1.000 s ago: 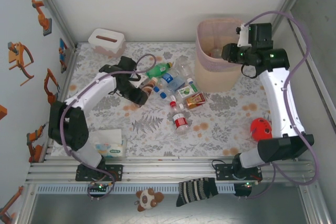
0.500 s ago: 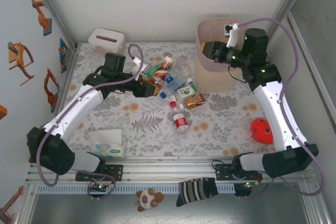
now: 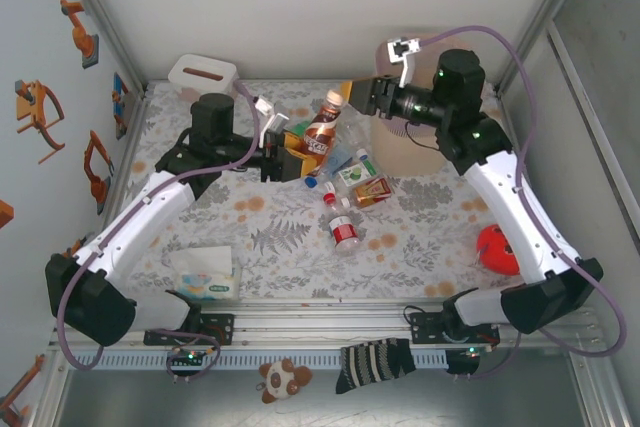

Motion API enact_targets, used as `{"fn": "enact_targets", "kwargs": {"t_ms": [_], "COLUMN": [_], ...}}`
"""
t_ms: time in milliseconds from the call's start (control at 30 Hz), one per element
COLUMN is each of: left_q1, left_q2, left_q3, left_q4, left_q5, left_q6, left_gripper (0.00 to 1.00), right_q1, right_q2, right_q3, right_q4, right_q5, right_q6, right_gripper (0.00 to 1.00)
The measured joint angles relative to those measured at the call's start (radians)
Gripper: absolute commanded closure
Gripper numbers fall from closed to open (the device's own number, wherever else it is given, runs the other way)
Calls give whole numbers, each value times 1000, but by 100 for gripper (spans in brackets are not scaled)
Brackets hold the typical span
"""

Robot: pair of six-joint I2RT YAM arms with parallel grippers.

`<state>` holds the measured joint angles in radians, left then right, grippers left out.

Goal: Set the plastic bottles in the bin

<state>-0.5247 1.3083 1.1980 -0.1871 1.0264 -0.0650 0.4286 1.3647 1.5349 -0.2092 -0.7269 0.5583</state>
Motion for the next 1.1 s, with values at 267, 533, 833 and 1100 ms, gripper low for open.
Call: {"fn": "enact_targets", "kwargs": {"t_ms": [267, 533, 833, 1100], "left_q1": [0, 0, 0, 0], "left_q2": [0, 0, 0, 1], "left_q3": [-13, -13, -14, -16], "left_q4": [45, 67, 82, 83], "left_q5": [22, 22, 23, 23], "left_q6": [-27, -35, -50, -57], "left_gripper": [49, 49, 49, 49], "right_q1": [52, 55, 60, 61], "right_q2": [10, 10, 11, 16], "right_q3": [0, 0, 0, 0], "right_q4": [45, 46, 24, 23], "right_q5": [-34, -40, -32, -31], "right_q6": [29, 32, 15, 8], "right_gripper": [50, 54, 59, 58]}}
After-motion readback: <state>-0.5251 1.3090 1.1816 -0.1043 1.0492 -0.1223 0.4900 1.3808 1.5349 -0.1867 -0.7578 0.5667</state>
